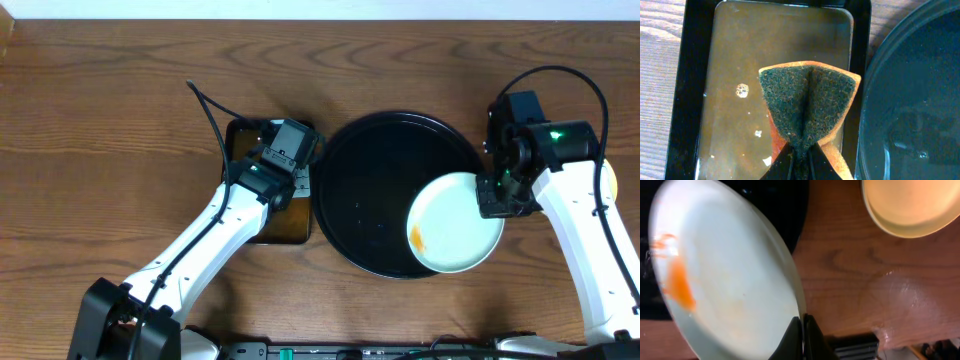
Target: Clean dirty plates on tray and stack at the side
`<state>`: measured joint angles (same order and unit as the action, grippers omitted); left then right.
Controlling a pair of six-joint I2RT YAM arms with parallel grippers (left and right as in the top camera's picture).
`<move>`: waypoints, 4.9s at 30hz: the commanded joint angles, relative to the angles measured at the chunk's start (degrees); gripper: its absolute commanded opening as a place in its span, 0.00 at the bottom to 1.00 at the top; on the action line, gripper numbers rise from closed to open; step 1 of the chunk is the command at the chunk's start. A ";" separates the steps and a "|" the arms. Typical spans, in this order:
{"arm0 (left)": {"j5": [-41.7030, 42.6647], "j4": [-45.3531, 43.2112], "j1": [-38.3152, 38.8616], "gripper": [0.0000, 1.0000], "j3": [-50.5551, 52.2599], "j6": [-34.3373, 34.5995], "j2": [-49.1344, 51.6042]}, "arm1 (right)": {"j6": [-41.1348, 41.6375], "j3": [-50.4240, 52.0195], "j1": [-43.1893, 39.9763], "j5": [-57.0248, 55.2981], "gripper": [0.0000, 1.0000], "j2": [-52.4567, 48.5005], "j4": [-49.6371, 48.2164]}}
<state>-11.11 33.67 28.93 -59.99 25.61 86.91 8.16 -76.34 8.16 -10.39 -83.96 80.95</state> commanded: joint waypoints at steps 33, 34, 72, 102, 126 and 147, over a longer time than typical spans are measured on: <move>-1.20 0.57 -0.26 0.08 0.24 -0.28 -0.04 | 3.58 7.93 -6.95 8.02 0.43 -0.59 -11.23; -1.20 0.57 -0.26 0.08 0.24 -0.28 -0.04 | 3.58 9.33 -8.02 9.60 0.43 -0.59 -12.55; -1.18 0.68 -0.24 0.08 0.24 -0.28 -0.04 | 5.51 34.40 -20.20 25.44 0.01 -0.66 -40.83; -1.18 0.79 -0.26 0.08 0.24 -0.28 -0.07 | 1.42 14.21 -4.92 -10.32 0.01 9.16 -30.77; -1.18 0.81 -0.26 0.08 0.24 -0.28 -0.04 | -28.35 9.53 18.64 -34.01 0.01 9.05 -30.88; -1.18 0.81 -0.26 0.08 0.24 -0.28 -0.04 | -28.39 9.53 18.71 -38.56 0.01 9.05 -32.15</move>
<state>-11.14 34.33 28.93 -59.99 25.61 86.91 -20.01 -65.58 26.35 -46.00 -75.09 49.54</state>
